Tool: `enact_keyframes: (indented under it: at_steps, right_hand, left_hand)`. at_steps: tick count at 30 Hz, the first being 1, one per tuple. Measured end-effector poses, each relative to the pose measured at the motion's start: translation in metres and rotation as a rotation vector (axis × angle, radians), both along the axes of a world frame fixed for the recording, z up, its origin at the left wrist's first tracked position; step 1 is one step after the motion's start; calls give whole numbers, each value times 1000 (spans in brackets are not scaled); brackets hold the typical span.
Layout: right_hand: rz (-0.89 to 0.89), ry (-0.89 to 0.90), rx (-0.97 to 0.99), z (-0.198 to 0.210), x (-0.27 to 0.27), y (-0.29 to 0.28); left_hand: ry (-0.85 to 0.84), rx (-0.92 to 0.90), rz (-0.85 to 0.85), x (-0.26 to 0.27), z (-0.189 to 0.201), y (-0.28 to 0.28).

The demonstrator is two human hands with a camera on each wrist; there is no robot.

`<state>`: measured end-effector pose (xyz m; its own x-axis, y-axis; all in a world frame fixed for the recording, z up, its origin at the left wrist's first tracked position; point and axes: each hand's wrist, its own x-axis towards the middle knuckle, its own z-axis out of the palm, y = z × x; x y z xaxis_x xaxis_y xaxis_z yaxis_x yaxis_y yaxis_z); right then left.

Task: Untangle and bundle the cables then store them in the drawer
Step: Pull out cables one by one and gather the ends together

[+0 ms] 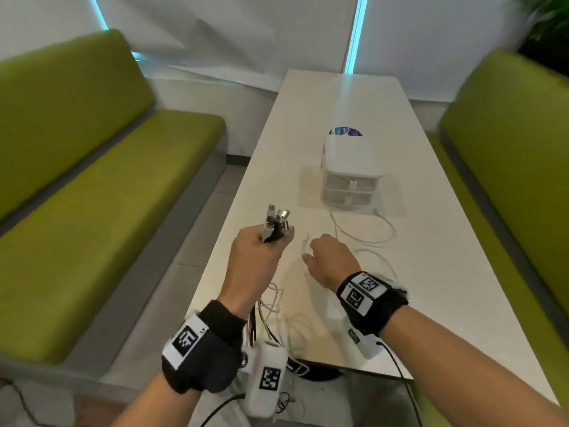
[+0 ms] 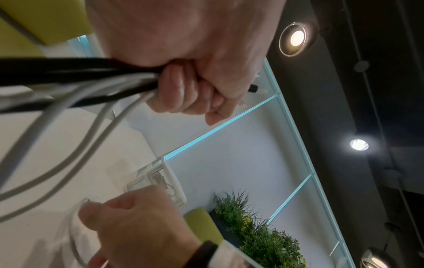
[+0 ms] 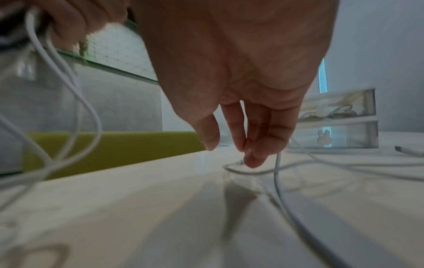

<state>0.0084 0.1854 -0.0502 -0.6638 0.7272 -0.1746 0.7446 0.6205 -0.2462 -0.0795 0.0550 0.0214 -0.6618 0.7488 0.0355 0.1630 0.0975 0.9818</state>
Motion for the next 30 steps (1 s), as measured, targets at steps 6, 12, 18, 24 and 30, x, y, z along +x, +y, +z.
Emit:
enact_keyframes:
  at_steps: [6, 12, 18, 24, 30]
  right_hand:
    - [-9, -39, 64, -17, -9, 5]
    - [-66, 469, -26, 18, 13, -16]
    - [53, 798, -136, 63, 34, -62]
    - [163, 824, -118, 75, 34, -71]
    - [251, 795, -136, 61, 30, -60]
  left_hand:
    - [-34, 15, -20, -1, 0, 4]
    - [-74, 38, 23, -5, -19, 10]
    - [-137, 129, 50, 12, -7, 4]
    - [-53, 172, 38, 17, 22, -4]
    - [-65, 138, 69, 11, 14, 7]
